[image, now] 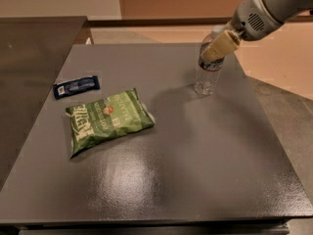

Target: Move water bottle near green jalapeno chip bag

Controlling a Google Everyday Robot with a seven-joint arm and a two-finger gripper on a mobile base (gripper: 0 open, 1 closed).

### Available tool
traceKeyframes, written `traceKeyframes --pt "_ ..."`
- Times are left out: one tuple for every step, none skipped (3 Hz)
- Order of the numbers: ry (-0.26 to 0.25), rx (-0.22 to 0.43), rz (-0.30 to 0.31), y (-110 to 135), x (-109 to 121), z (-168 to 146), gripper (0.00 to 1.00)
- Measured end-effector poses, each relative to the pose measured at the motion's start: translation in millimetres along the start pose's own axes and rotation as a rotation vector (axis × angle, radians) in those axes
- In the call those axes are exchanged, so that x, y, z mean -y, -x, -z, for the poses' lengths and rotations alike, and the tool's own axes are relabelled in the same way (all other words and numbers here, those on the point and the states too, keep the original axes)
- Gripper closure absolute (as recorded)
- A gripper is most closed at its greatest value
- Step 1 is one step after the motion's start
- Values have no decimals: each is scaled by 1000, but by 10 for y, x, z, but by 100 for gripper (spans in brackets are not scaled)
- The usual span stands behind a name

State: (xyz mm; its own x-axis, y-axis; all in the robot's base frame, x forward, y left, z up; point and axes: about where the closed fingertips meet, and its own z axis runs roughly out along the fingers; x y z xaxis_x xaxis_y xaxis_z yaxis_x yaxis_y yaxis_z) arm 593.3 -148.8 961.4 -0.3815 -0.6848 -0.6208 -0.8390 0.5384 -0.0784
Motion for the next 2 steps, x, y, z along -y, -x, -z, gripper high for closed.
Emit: traceKeyframes --pt "36 26 13 81 -72 20 85" --pt "106 44 61 309 -248 44 100"
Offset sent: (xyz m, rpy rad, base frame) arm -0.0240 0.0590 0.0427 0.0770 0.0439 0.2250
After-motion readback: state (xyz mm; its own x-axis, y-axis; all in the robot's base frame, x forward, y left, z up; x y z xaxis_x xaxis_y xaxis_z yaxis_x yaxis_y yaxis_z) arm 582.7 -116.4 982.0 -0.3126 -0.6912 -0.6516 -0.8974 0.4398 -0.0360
